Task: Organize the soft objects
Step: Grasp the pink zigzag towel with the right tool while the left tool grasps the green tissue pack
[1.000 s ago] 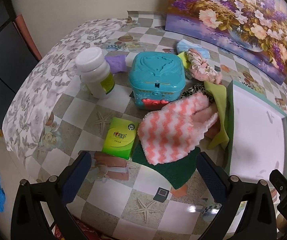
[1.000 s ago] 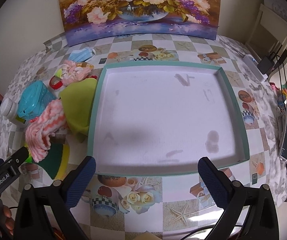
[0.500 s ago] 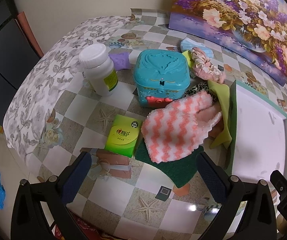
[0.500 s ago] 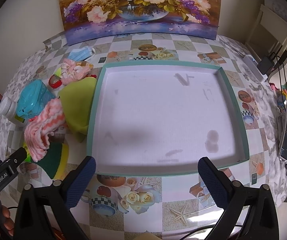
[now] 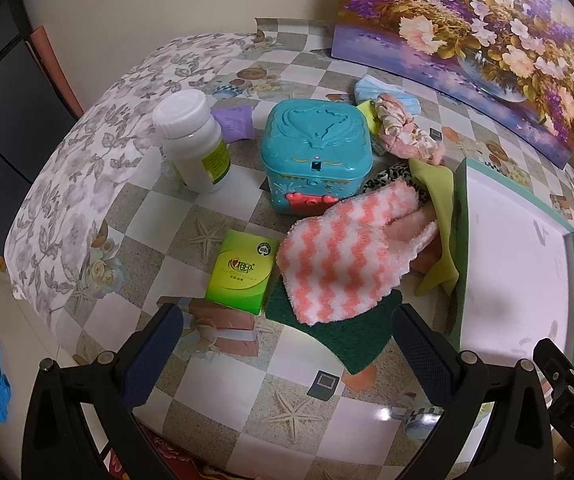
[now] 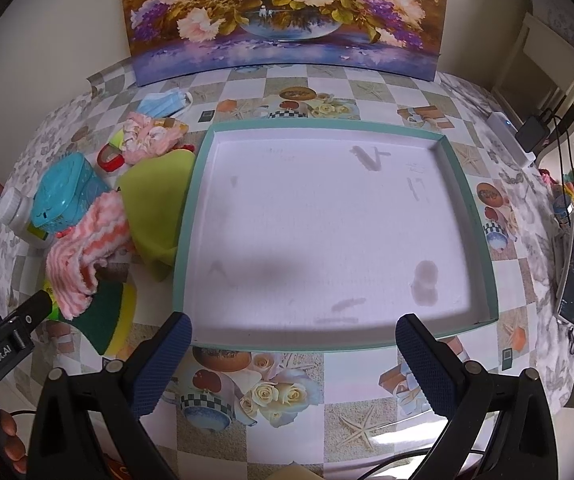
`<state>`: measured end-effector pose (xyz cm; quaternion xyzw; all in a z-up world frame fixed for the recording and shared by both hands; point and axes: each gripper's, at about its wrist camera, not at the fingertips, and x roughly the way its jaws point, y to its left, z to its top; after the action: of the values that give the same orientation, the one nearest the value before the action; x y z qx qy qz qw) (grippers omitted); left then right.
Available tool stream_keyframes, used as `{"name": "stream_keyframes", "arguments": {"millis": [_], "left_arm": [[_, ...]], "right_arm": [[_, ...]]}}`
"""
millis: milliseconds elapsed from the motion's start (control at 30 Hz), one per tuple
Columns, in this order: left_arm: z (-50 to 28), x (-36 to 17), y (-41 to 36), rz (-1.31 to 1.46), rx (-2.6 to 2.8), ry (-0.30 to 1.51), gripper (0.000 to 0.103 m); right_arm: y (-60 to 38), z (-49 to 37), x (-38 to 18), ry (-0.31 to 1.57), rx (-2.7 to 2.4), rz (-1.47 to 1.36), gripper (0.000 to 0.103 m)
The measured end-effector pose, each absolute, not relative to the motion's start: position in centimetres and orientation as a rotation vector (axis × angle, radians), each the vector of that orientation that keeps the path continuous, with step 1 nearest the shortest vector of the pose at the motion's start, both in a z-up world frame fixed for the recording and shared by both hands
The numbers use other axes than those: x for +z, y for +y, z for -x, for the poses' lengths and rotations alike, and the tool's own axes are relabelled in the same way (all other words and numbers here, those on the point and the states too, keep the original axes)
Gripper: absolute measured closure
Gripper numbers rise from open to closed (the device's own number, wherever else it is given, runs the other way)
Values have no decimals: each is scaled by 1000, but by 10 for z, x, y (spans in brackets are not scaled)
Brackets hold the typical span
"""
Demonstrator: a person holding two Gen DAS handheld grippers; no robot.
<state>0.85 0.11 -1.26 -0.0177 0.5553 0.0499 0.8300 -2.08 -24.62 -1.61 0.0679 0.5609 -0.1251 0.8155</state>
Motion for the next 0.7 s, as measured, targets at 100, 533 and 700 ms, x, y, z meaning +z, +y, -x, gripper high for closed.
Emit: {"name": "stream_keyframes", "arguments": {"millis": [100,533,700], "left_arm": [[-8,-12,1,39,106,1180,0],[-20,-10,63,161,265,1148,0],[-25,-23,87,253,252,1172,0]], "right_arm": [[-246,21,-17,1198,-267,-141,0],[-206,6,-17,1170,-56,-204,0],[-168,-9,-22,1166,59,-225,0]]}}
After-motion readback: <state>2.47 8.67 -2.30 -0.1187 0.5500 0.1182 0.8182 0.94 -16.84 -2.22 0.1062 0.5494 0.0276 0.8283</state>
